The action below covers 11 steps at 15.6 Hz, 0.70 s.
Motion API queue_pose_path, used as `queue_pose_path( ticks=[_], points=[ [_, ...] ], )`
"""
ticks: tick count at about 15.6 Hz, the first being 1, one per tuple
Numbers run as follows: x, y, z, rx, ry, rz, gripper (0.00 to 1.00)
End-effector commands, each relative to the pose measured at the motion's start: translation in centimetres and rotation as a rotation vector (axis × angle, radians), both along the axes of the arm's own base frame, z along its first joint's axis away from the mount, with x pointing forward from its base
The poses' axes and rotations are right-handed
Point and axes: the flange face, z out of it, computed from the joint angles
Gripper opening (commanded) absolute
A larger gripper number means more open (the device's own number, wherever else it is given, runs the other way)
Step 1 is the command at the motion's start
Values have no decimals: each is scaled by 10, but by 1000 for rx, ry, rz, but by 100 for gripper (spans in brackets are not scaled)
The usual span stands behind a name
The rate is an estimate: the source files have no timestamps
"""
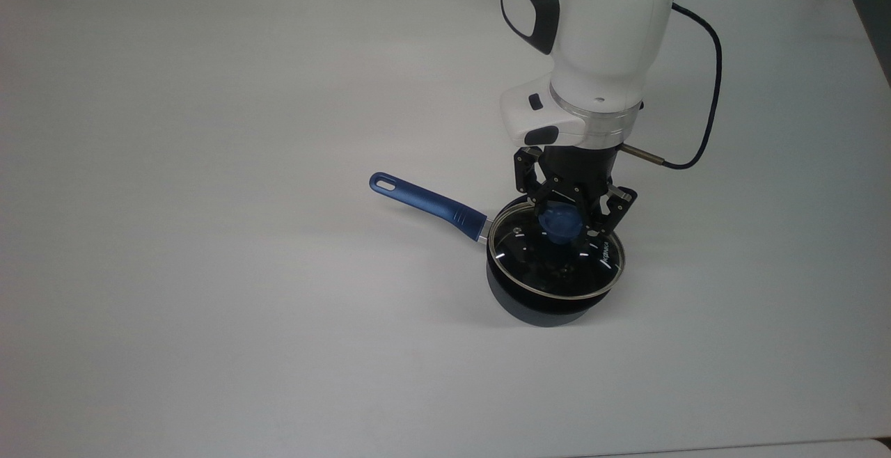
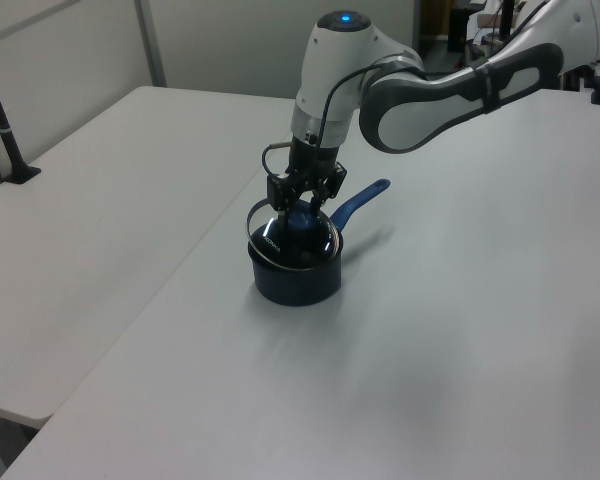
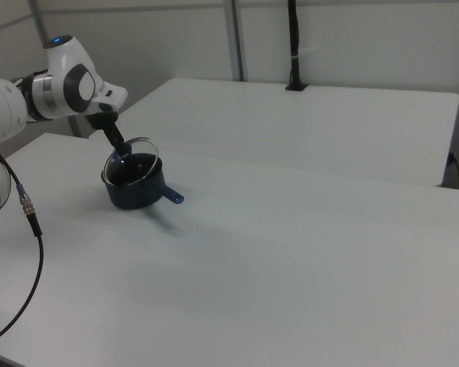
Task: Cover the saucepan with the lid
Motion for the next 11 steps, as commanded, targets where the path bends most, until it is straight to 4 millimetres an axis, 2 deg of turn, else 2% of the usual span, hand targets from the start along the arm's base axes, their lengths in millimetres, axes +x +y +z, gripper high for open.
queue_pose_path(
  ticks=[1,5,8,9,11],
  points=[
    [-4,2,15,-14,4,-26,47],
    [-5,-2,12,-12,24,-58,49],
    [-6,-6,11,-12,36,-64,84],
    [-7,-7,16,-10,30,-66,86],
    [-9,-10,21,-5,40,-73,100]
  ],
)
